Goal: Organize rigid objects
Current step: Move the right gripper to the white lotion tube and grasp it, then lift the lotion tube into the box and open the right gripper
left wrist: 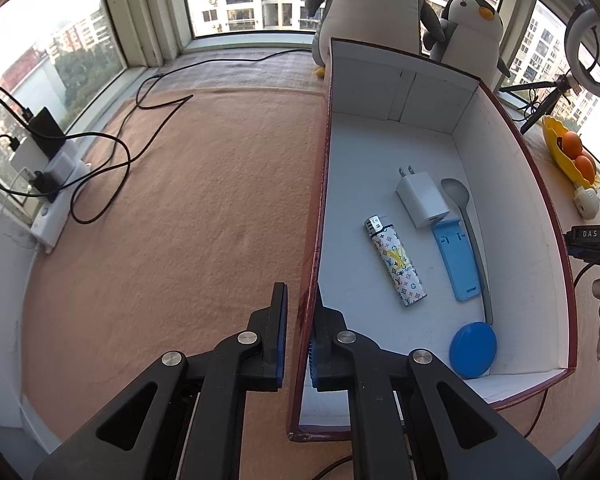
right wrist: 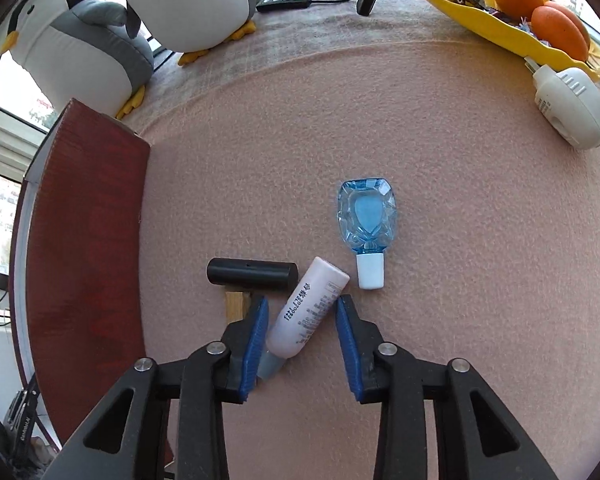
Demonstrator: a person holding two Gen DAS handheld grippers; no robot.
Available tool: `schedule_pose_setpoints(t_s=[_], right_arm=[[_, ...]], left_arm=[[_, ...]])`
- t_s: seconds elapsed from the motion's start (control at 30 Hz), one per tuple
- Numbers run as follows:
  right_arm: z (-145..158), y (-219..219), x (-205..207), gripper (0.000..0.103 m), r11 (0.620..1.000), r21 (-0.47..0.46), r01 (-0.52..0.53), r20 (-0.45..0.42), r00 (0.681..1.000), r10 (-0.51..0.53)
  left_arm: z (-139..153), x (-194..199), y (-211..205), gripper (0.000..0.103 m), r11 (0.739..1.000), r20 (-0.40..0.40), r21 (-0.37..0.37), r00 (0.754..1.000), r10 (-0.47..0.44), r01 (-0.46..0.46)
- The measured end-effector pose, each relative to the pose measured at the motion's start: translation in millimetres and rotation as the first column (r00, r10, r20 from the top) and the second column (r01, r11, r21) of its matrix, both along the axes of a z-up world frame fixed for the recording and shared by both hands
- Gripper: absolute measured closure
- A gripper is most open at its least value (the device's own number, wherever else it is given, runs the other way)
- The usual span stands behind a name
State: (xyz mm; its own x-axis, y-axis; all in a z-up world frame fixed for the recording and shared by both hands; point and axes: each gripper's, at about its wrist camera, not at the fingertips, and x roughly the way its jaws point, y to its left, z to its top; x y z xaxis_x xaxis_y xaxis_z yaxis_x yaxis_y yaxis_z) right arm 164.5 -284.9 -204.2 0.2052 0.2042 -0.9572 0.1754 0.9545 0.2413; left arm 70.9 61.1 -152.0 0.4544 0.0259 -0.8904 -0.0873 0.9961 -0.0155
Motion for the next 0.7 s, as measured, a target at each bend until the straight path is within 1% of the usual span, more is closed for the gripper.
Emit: schedule_pose_setpoints(t_s=[0.07, 0.23, 0.37, 0.53, 0.7], right_arm=[[-0.5, -0.6, -0.4, 0.084, 1.000, -0.016, -0.016, -0.001, 1.000, 0.016], [2.3, -12.4, -14.1, 0.085, 1.000, -0.003, 0.007, 0.015, 1.000, -0.006], [12.7, -21.1, -31.6, 0.085, 0.999, 0.007, 0.039, 0.053, 0.998, -0.039], [41.8, -25.1, -52.5, 0.085, 0.997, 0.020, 0.074, 0.133, 0.988, -0.076], [78.3, -16.9, -64.5, 0.085, 0.996, 0.037, 0.078, 0.221, 0.972, -0.085]], left_arm=[[0.1, -0.3, 0.3, 0.095, 1.000, 0.001, 0.000, 1.000, 0.000, 0.000], [0.5, -0.2, 0.7, 0.095, 1.000, 0.000, -0.007, 1.000, 0.000, 0.000], [0.5, 0.3, 1.3, 0.095, 1.000, 0.001, -0.013, 1.000, 0.000, 0.000], [1.4, 1.9, 1.5, 0.095, 1.000, 0.006, -0.018, 1.000, -0.007, 0.007], [1.0, 3.1, 1.4, 0.095, 1.000, 0.011, -0.022, 1.000, -0.015, 0.016]])
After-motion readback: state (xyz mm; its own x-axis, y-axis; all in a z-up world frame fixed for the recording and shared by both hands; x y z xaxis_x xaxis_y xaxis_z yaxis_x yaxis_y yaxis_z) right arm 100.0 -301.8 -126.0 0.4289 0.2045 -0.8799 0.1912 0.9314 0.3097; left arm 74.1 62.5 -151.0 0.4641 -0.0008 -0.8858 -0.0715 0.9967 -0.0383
